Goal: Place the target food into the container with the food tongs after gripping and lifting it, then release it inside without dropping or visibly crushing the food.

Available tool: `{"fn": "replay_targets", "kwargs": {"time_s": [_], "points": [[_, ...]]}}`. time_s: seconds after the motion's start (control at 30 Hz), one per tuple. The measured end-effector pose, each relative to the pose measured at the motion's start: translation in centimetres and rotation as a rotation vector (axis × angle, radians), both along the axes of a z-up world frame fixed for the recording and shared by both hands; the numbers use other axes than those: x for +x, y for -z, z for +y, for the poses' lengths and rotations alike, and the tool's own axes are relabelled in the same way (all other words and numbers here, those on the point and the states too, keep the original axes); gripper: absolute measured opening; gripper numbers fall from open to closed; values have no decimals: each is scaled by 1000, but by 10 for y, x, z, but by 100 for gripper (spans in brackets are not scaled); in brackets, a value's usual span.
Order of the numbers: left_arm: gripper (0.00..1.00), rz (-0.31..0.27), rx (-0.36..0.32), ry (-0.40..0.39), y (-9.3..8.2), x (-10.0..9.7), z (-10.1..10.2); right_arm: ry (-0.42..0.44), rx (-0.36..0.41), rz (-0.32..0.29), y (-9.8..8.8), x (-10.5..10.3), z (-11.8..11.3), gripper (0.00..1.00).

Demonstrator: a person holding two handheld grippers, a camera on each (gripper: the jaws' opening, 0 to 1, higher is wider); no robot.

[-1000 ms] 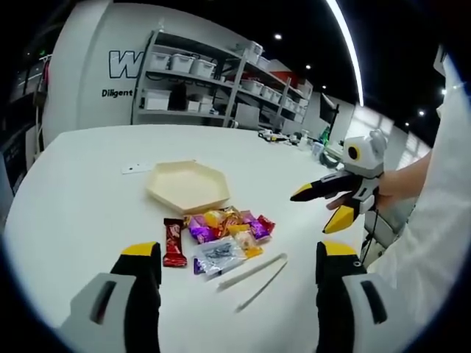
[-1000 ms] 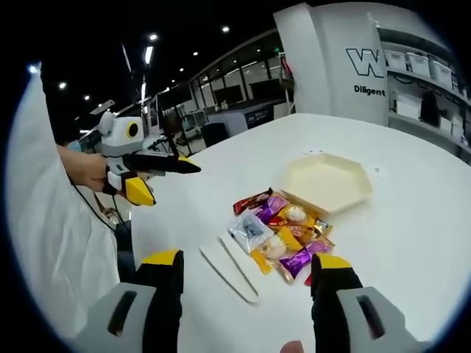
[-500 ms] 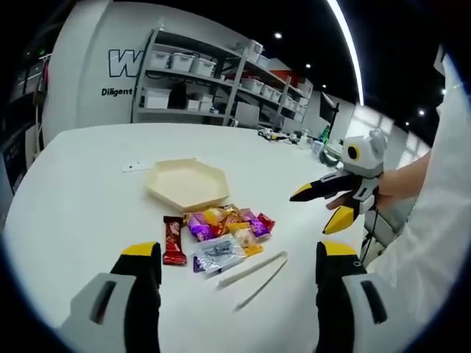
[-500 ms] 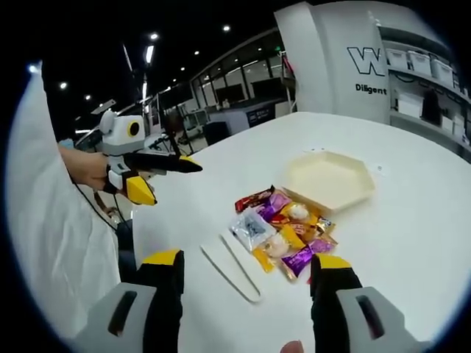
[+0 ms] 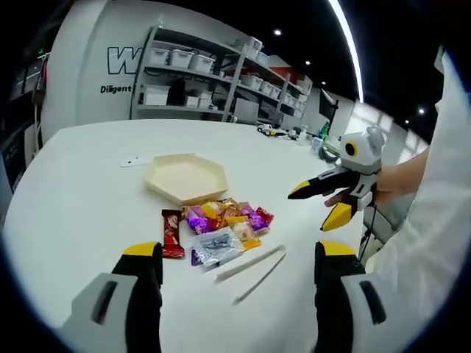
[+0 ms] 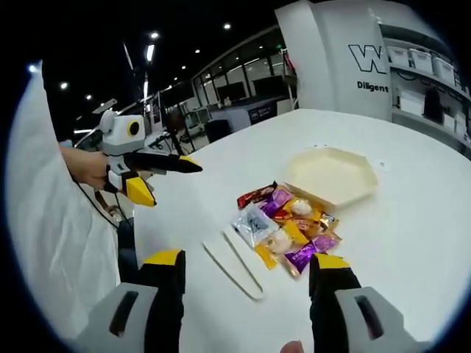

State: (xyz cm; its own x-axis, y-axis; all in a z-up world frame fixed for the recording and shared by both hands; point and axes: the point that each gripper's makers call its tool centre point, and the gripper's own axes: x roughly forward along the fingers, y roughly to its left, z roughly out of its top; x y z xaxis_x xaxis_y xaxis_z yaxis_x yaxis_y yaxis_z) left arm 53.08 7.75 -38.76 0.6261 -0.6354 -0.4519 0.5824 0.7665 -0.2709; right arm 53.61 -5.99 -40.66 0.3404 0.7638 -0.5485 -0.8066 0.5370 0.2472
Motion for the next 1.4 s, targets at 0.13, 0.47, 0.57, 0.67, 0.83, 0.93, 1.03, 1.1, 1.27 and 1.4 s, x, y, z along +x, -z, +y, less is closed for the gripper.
{"fn": "replay_targets", "kwargs": {"time_s": [0.13, 0.47, 0.57, 0.67, 0.83, 0.93, 1.03, 1.1, 1.27, 1.4], "points": [[81, 10, 11, 11, 4, -4, -1, -11, -3, 8, 4, -2, 2, 65], [78, 41, 42, 45, 18, -14, -4, -62, -17, 27, 17, -9, 7, 62], [76, 53, 59, 66, 25, -18, -8, -88, -31, 32, 24, -11, 9, 60], [76, 57, 66, 77, 29, -20, -10, -105, -40, 33, 29, -12, 11, 58], [72, 71, 69, 99, 34, -22, -16, -134, -47, 30, 34, -13, 15, 54], [70, 79, 76, 107, 37, -22, -17, -146, -61, 38, 40, -13, 16, 54], [68, 89, 76, 112, 40, -22, -18, -151, -66, 46, 44, -11, 16, 52], [67, 95, 85, 120, 43, -22, -19, -159, -70, 48, 47, -10, 17, 51], [60, 120, 92, 140, 50, -24, -23, -180, -86, 55, 54, -9, 20, 47], [56, 133, 102, 155, 55, -24, -25, -209, -100, 58, 58, -11, 24, 44]]}}
